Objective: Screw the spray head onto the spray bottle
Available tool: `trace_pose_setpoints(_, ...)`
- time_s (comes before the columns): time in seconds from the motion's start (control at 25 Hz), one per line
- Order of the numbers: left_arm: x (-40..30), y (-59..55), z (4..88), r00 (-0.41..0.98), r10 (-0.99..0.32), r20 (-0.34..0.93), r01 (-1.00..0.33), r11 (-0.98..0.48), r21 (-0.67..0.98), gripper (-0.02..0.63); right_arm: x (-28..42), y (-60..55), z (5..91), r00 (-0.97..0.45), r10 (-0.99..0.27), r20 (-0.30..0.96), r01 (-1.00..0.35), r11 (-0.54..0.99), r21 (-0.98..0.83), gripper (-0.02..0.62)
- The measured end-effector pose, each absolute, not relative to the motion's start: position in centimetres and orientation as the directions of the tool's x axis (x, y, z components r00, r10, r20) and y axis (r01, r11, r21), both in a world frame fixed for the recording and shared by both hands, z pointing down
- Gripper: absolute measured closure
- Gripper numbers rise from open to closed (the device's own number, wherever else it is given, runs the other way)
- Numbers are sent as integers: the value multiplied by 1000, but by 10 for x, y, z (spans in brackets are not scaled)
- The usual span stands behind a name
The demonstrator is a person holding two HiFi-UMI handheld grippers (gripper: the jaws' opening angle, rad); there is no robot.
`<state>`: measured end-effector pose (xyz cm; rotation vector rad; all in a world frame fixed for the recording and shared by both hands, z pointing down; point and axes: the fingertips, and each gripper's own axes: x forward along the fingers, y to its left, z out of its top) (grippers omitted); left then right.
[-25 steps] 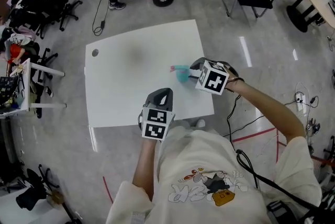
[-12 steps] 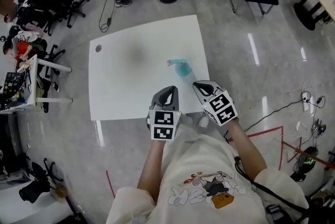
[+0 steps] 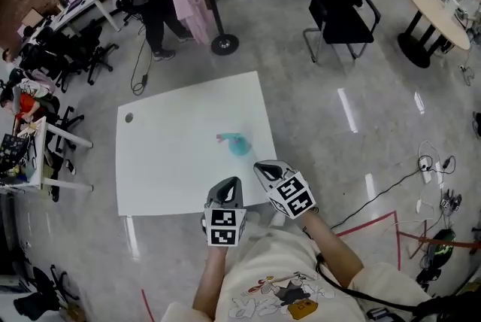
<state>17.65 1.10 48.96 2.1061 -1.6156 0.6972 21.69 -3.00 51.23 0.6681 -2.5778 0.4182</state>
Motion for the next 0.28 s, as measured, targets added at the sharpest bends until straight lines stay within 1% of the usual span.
trace_pose_setpoints(0.28,188,7,481,218,-778,590,-964,-267,4,600,221,-26,504,-783,-396,480,-522,838,-160,591)
